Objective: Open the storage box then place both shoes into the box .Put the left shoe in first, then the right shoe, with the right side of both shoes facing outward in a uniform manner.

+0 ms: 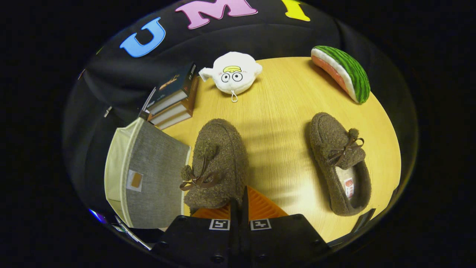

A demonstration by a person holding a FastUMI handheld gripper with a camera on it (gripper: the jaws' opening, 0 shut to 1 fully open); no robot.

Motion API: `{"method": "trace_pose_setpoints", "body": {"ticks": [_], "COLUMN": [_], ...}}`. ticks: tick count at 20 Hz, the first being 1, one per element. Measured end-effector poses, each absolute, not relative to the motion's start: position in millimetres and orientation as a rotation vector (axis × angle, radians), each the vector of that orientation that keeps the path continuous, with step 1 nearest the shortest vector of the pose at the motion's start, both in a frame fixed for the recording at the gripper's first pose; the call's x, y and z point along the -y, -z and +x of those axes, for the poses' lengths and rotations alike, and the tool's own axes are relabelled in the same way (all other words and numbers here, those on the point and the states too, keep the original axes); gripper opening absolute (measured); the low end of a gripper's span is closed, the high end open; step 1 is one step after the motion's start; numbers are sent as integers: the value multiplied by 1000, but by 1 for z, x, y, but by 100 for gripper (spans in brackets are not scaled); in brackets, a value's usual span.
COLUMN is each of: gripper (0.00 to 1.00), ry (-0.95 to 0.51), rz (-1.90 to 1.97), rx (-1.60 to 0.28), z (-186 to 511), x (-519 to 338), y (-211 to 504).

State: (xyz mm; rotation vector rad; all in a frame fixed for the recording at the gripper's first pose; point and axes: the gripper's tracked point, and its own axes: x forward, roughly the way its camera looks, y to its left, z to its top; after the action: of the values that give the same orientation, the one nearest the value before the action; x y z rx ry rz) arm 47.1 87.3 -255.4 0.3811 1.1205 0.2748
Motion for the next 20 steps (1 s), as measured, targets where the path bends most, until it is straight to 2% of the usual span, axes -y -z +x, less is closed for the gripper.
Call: {"method": "trace_pose_setpoints", "body": {"ticks": [9,15,20], "gripper": [5,5,5], "ry": [-336,-459,-486], "rz": [575,638,668], "rx": [-1046,-1070,-1091], "z": [55,57,50], "x": [-142,-225,-298], "y": [129,95,99]}}
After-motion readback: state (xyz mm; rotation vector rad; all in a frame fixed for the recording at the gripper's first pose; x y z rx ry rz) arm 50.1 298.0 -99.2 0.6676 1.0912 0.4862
